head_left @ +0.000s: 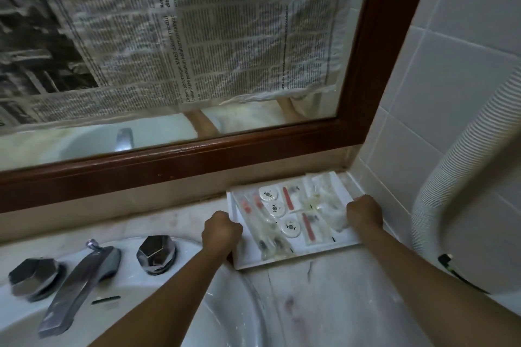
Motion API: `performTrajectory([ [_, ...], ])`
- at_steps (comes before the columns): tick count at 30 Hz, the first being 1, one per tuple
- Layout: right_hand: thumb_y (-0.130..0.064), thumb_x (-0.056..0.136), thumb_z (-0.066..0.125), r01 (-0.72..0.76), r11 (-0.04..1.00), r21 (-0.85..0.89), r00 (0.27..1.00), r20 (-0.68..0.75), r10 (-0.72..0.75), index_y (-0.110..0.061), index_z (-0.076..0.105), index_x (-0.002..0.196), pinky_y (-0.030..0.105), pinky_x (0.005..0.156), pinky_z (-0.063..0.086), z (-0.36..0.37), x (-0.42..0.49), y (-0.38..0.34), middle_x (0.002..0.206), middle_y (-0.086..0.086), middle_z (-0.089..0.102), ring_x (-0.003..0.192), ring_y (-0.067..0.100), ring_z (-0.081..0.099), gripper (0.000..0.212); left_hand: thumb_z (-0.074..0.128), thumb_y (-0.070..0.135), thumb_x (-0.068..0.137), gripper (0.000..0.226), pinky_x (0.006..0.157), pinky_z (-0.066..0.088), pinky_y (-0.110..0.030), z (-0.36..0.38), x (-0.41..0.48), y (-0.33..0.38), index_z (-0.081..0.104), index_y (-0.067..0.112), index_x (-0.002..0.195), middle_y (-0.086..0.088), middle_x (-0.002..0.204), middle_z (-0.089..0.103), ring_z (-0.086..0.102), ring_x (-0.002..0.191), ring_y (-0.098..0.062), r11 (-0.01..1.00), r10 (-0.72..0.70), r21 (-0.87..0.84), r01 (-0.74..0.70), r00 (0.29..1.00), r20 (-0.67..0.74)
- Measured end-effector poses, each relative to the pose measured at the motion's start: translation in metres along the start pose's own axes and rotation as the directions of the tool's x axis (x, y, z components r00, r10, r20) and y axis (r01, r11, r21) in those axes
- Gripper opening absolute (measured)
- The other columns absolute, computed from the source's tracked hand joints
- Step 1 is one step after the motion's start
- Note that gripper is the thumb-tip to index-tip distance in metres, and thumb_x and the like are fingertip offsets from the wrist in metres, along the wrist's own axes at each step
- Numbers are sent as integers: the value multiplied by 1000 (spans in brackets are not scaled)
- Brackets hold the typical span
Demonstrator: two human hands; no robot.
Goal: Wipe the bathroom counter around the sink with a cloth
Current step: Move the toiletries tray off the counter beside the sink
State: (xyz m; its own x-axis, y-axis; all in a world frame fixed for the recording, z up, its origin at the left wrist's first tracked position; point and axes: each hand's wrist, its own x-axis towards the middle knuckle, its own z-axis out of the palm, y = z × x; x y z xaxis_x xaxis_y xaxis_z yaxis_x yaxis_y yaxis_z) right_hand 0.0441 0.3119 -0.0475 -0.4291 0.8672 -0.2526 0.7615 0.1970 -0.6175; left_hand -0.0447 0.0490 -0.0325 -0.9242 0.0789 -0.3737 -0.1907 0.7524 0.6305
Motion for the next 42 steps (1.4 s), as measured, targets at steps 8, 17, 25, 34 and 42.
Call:
performTrajectory([
  [8,-4,88,46,-37,991,132,997,-66,46,7,60,112,33,68,43,-34,-51,-19,113,25,63,98,41,60,30,58,8,81,39,83,57,-43,-44,-29,-1,62,17,119,-9,108,67,63,91,-31,976,-35,-217,24,998,-50],
  [17,-5,95,42,72,971,228,997,-14,-70,-4,52,90,32,63,38,-66,-190,-69,77,8,49,65,24,46,11,59,2,80,28,76,59,-44,-155,-126,-74,63,24,98,-4,96,68,66,85,-26,912,-66,-411,5,989,-135],
  [25,-3,78,47,152,930,335,960,174,-219,-2,55,75,33,59,34,-32,-363,-96,70,12,54,61,27,45,9,61,4,66,31,68,60,-43,-264,-249,-208,72,22,88,-2,81,73,69,78,-26,787,-210,-616,-19,931,-298],
  [34,-13,79,59,131,917,377,827,468,-311,-4,58,78,37,65,43,61,-570,-104,81,20,62,78,35,60,10,61,1,70,28,72,60,-43,-361,-383,-399,66,25,85,-7,83,73,69,81,-26,695,-430,-718,23,814,-390],
  [42,-16,83,61,286,909,304,684,599,-416,-8,51,68,47,80,51,138,-722,-120,69,9,52,71,32,54,20,66,1,81,31,80,57,-42,-415,-441,-537,66,9,111,-8,105,66,64,92,-25,625,-614,-772,114,683,-396],
])
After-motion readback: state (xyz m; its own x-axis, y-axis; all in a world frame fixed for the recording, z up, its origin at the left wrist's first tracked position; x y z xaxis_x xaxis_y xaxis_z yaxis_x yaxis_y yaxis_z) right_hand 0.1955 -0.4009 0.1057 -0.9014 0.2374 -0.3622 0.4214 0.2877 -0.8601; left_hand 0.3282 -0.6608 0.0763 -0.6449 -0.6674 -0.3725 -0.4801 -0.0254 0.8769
